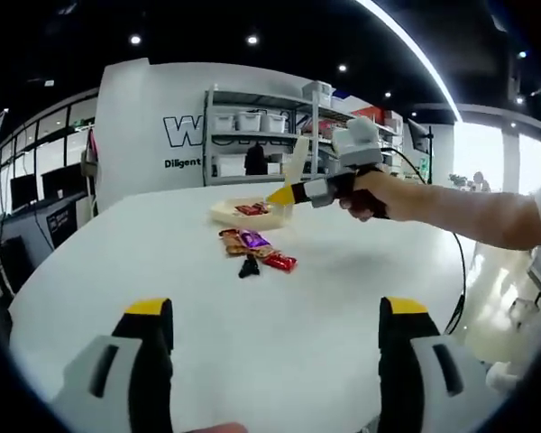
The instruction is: Place the target food into the container with the food tongs after gripping and lifting it, then release it inside without dropping or visibly crushing the food.
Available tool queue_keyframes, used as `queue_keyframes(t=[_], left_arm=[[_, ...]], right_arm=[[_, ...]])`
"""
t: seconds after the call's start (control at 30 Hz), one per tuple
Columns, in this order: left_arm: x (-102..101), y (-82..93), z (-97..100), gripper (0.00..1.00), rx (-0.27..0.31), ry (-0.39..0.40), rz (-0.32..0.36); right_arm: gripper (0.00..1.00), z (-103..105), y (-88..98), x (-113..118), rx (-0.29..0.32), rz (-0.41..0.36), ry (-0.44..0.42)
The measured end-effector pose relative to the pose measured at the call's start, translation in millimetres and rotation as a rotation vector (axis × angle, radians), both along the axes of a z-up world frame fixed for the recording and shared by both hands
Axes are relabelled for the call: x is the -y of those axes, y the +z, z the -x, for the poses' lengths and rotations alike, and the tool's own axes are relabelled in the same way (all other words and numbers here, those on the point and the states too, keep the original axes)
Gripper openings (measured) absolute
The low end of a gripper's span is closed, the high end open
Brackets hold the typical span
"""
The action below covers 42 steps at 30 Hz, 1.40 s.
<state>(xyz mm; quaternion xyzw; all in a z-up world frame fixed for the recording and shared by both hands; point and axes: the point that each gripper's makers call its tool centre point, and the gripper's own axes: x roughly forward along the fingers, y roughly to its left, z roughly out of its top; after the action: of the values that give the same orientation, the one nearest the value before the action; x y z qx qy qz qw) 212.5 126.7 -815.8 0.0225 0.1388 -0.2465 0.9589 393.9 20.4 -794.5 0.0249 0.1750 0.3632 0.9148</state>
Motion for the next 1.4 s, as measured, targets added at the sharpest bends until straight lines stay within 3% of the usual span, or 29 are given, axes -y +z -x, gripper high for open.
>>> queue_keyframes(t=[0.27,0.57,1.4], left_arm=[[5,-0.6,2.2,0.93,0.002,-0.016,-0.004],[7,-0.6,5.9,0.93,0.005,-0.019,-0.005],[7,-5.8,9.4,0.92,-0.009,-0.023,-0.013]], right_arm=[[0.18,15,-1.3,-5,0.013,0.008,0.01],[0.18,36,-24.8,-19,0.014,0.05,0.046],[0.19,51,-51.5,-36,0.005,0.091,0.054]])
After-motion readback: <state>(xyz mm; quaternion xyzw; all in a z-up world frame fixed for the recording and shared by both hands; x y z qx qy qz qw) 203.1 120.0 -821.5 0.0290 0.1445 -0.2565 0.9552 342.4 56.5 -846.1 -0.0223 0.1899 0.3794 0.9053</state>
